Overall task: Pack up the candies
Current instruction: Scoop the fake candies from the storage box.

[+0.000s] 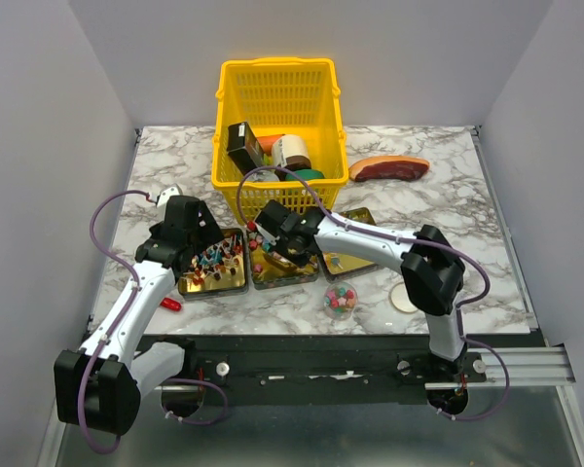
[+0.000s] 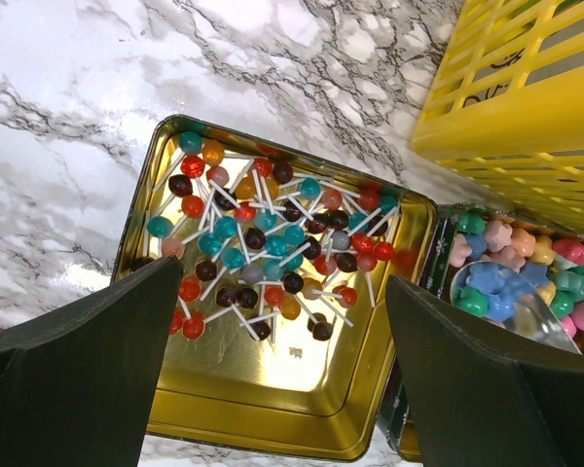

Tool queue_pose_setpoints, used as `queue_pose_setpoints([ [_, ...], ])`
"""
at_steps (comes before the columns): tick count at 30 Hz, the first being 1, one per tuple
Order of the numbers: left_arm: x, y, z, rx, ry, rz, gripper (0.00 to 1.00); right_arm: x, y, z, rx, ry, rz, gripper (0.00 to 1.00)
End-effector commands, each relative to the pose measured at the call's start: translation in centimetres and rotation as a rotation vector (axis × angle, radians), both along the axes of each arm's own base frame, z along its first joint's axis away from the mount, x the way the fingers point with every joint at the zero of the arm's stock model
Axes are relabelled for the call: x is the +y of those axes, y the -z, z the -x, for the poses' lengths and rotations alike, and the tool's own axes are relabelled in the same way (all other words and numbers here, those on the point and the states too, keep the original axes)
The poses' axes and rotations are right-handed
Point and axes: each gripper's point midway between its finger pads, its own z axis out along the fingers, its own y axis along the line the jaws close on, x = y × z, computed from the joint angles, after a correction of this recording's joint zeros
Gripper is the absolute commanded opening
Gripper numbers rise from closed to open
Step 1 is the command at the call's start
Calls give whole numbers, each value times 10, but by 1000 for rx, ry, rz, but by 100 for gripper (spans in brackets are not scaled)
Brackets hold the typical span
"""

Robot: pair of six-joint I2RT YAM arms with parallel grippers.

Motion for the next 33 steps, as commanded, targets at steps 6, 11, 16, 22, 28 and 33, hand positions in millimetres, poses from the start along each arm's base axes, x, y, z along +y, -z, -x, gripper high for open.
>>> queue_pose_setpoints([
  [6, 2, -3, -3, -19, -6, 2, 99, -9, -36, -8, -106, 25, -71, 1],
  [11, 2, -5, -3, -27, -10, 2, 99, -12, -52, -4, -137, 24, -123, 1],
  [16, 3, -9, -3, -43, -14, 2, 99, -22, -69, 5, -162, 23, -189, 1],
  [22, 3, -10, -3, -62, -4, -1, 99, -45, -93, 25, -173, 49, -264, 1],
  [28, 1, -9, -6, -61, 1, 3, 99, -69, -98, 44, -132, 102, -248, 1],
  [33, -2, -5, -5, -49, 18, 15, 99, -86, -104, 68, -74, 149, -285, 1],
])
